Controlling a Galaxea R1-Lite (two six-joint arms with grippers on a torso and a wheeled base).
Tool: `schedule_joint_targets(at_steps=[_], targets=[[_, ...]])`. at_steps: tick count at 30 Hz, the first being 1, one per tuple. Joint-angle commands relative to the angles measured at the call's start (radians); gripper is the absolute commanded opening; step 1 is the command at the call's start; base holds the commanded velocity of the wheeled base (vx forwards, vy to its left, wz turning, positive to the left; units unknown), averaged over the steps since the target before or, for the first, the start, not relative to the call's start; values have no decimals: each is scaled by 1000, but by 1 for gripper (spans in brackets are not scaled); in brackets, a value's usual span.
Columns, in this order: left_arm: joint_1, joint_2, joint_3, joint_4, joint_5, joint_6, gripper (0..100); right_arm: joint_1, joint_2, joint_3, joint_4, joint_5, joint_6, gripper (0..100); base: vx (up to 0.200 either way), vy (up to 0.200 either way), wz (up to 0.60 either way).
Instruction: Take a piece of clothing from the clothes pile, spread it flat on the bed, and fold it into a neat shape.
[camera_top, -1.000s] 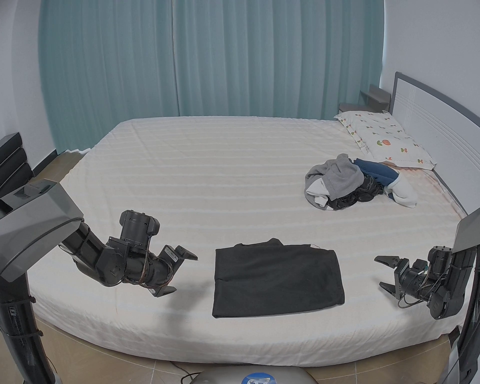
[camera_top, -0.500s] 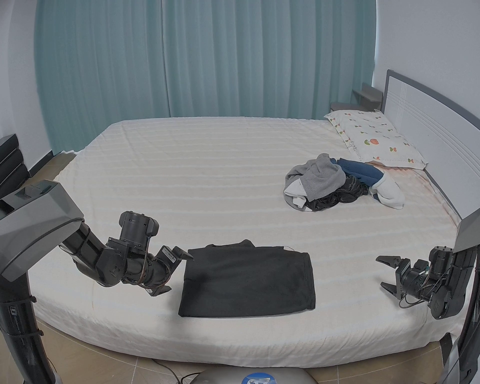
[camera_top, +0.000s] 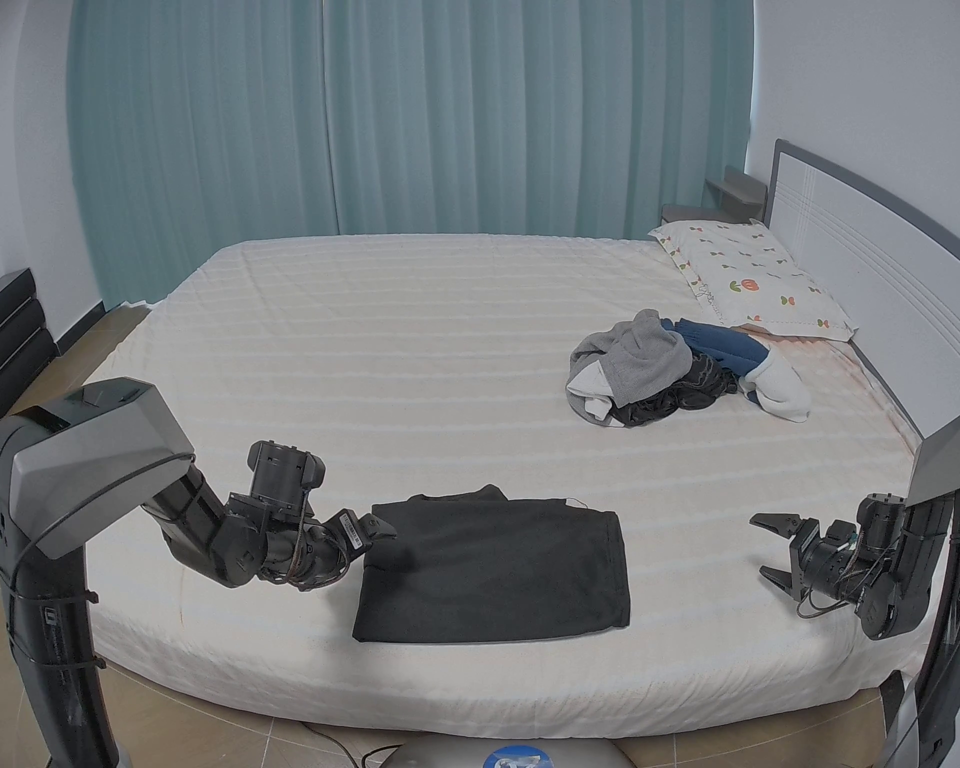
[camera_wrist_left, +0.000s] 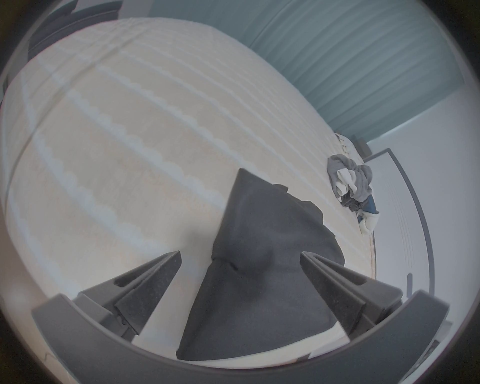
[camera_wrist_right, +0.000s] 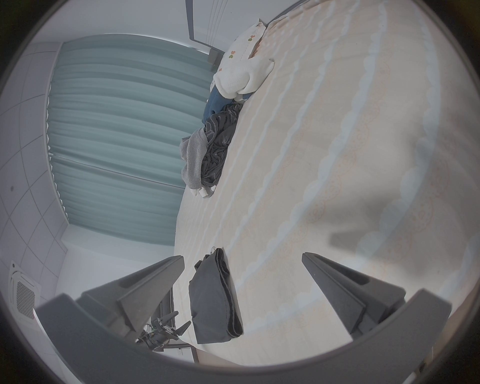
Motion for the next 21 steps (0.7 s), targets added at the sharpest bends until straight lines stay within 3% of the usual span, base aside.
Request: schedule_joint_targets(at_steps=[1,6,21], targets=[[-10,90,26,-113,39,66,100,0,1,0,-9,0,-3,100,0,0,0],[-35,127,49,-233,50,135,100,2,3,0,-9,0,-6,100,0,0,0],[-39,162,52,-328,50,120,100,5,3,0,-9,0,-8,100,0,0,0]])
